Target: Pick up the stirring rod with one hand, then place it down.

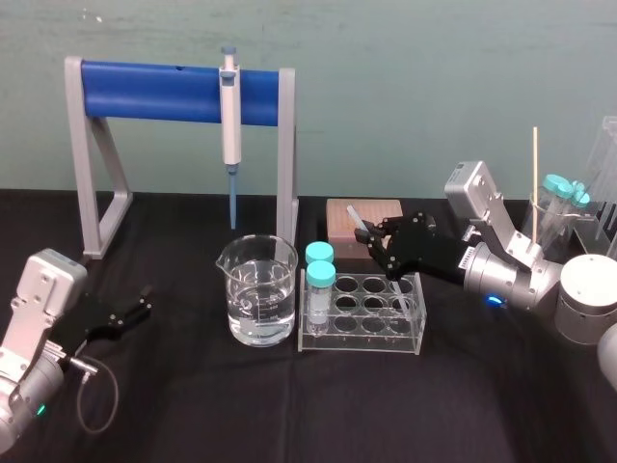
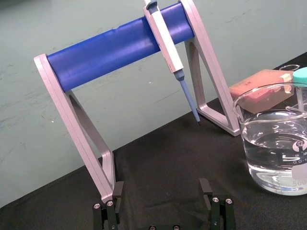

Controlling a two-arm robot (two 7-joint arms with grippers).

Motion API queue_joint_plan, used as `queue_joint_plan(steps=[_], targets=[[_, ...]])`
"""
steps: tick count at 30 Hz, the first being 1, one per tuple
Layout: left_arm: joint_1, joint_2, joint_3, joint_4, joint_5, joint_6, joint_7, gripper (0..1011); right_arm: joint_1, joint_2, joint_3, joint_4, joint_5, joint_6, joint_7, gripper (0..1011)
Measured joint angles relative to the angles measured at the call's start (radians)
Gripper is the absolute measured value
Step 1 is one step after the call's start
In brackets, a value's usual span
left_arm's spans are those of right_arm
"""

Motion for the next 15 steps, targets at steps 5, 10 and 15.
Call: queue_joint_plan(steps=[5,10,15], targets=[[0.000,0.000,0.000,0.000,0.000,0.000,0.000,1000,0.000,0.000,0.000,0.000,0.000,0.000,0.000,67],[0.000,0.000,0.000,0.000,0.000,0.000,0.000,1000,-0.001,0.000,0.001,-0.002,0.000,0.000,0.000,67],[0.000,0.000,0.000,0.000,0.000,0.000,0.000,1000,-0.022,0.010,0.018,-0.048,0.011,0.003,-0.013,66]])
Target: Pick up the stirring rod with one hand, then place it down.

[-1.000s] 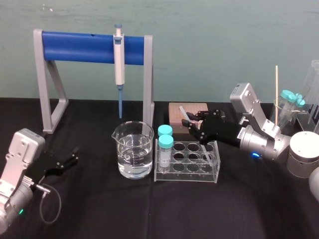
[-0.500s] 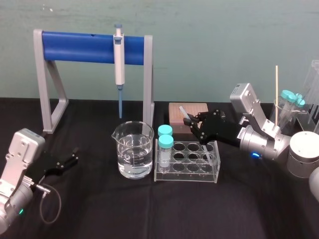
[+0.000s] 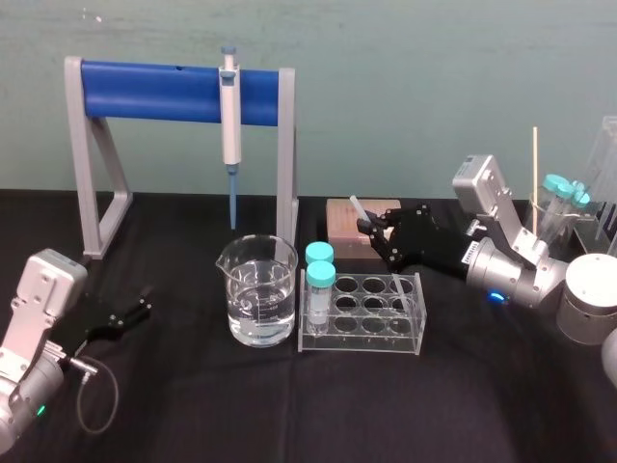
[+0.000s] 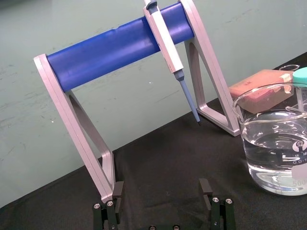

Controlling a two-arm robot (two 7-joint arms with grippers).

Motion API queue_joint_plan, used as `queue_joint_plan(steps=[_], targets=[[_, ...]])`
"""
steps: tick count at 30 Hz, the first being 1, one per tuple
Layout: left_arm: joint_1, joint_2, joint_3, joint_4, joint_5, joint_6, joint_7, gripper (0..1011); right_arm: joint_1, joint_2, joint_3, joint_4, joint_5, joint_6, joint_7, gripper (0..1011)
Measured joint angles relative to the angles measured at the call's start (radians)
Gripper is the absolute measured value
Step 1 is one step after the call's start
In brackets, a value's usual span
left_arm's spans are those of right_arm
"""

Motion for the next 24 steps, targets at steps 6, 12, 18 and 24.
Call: queue_joint_plan(steps=[6,12,18,24], targets=[[0.000,0.000,0.000,0.000,0.000,0.000,0.000,1000,-0.032,0.018,0.024,-0.079,0.020,0.015,-0.018,67],[0.000,0.000,0.000,0.000,0.000,0.000,0.000,1000,-0.067,0.037,0.050,-0.171,0.052,0.035,-0.033,67],[0.000,0.000,0.000,0.000,0.000,0.000,0.000,1000,-0.099,0.051,0.076,-0.256,0.086,0.050,-0.055,67],[0.000,0.000,0.000,0.000,0.000,0.000,0.000,1000,-0.131,0.058,0.104,-0.322,0.111,0.037,-0.088,66]])
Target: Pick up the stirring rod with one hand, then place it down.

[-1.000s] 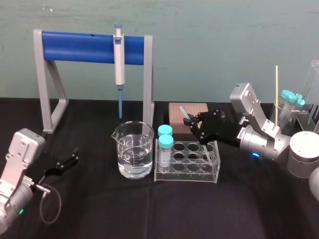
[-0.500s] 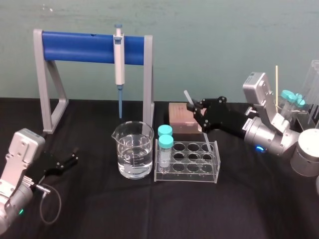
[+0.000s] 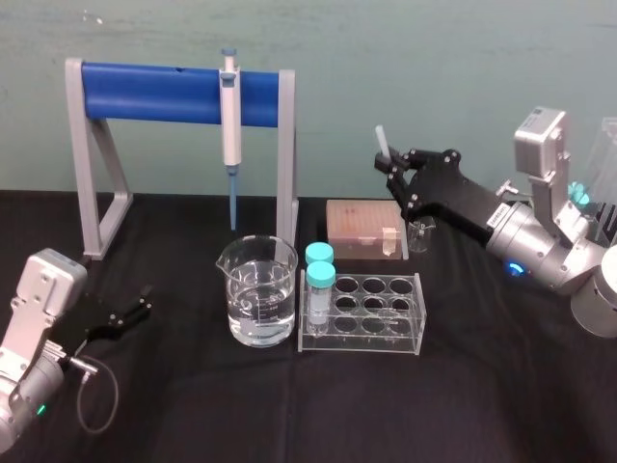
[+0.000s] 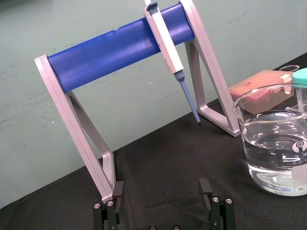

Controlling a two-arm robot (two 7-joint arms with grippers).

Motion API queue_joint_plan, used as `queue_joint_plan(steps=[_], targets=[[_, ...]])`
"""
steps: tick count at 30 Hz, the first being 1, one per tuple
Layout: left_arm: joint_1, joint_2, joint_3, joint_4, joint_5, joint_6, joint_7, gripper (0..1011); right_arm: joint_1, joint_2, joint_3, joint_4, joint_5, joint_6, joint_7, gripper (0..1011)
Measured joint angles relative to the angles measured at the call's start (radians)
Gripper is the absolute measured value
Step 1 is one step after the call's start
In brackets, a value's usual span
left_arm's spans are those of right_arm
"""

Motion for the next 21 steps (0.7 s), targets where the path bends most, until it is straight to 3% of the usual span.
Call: queue_joint_plan(steps=[12,21], targets=[[0.000,0.000,0.000,0.000,0.000,0.000,0.000,1000,-0.082,-0.020,0.075,-0.069,0.009,-0.103,-0.099,66],[0.000,0.000,0.000,0.000,0.000,0.000,0.000,1001,-0.150,-0.040,0.115,-0.111,-0.004,-0.103,-0.157,67]])
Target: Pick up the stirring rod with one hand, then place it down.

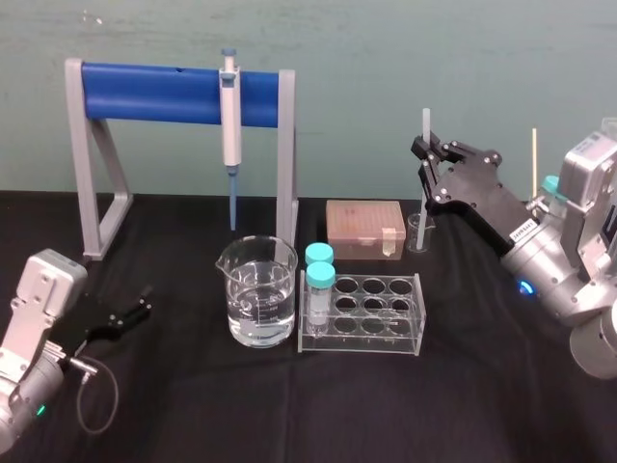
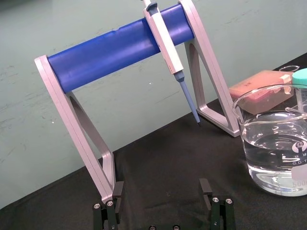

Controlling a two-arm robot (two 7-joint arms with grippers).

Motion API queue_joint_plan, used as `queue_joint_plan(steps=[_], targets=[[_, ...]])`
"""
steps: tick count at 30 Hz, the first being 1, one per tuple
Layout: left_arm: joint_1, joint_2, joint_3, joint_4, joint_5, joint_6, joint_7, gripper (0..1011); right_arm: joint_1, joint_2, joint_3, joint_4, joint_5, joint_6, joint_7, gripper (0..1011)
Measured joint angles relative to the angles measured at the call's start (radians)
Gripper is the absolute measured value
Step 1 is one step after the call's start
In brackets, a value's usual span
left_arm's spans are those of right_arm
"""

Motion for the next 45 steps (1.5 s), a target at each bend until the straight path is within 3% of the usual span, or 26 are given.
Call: queue_joint_plan(steps=[22,45], targets=[[0.000,0.000,0.000,0.000,0.000,0.000,0.000,1000,-0.090,-0.014,0.038,-0.091,-0.027,0.098,-0.056,66],[0.000,0.000,0.000,0.000,0.000,0.000,0.000,1000,-0.086,-0.013,0.035,-0.087,-0.026,0.094,-0.054,66]])
